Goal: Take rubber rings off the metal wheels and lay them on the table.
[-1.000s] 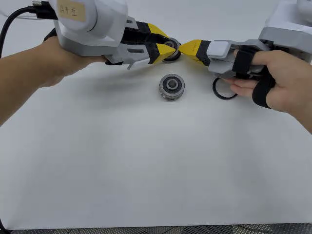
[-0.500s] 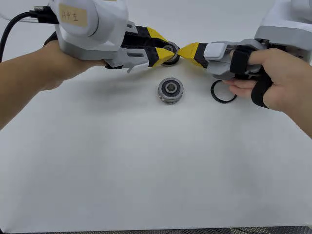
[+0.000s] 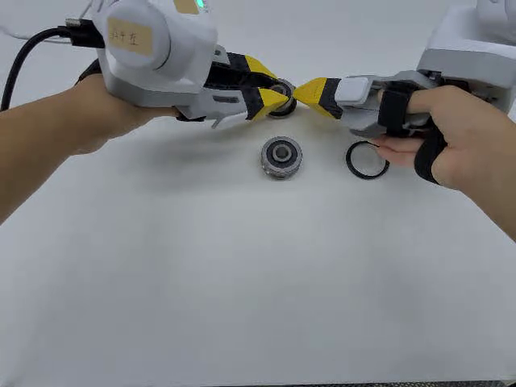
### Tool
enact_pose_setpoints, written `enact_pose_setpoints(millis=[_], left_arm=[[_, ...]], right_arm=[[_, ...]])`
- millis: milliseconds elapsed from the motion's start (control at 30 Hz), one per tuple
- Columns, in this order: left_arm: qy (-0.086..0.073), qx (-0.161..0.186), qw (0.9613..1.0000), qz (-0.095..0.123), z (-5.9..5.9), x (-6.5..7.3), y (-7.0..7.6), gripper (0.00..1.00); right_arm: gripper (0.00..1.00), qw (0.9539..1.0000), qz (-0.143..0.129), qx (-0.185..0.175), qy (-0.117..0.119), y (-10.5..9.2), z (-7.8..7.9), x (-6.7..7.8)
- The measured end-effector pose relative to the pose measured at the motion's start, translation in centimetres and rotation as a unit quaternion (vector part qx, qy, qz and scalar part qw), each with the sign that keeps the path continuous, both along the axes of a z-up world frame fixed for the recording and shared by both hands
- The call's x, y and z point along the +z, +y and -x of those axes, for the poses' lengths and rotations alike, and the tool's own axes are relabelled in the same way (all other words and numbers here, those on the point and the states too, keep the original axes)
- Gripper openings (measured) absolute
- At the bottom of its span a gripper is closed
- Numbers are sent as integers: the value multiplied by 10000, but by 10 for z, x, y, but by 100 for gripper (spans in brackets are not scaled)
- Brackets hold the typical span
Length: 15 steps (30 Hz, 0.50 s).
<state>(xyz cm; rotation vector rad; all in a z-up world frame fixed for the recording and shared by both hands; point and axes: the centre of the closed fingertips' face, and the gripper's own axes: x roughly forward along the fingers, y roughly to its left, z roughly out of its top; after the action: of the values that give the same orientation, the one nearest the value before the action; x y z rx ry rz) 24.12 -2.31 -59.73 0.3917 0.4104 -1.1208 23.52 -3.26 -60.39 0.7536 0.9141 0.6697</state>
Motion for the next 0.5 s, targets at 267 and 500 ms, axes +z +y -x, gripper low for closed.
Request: enact_pose_setpoints(millis=[267, 500], left_arm=[[-6, -9, 10000, 3, -1, -1, 0, 12], [-7, -10, 10000, 10, -1, -1, 0, 12]], right_arm=[[0, 10000, -43, 69, -44, 3, -1, 3], [0, 9999, -74, 128, -84, 5, -2, 5]])
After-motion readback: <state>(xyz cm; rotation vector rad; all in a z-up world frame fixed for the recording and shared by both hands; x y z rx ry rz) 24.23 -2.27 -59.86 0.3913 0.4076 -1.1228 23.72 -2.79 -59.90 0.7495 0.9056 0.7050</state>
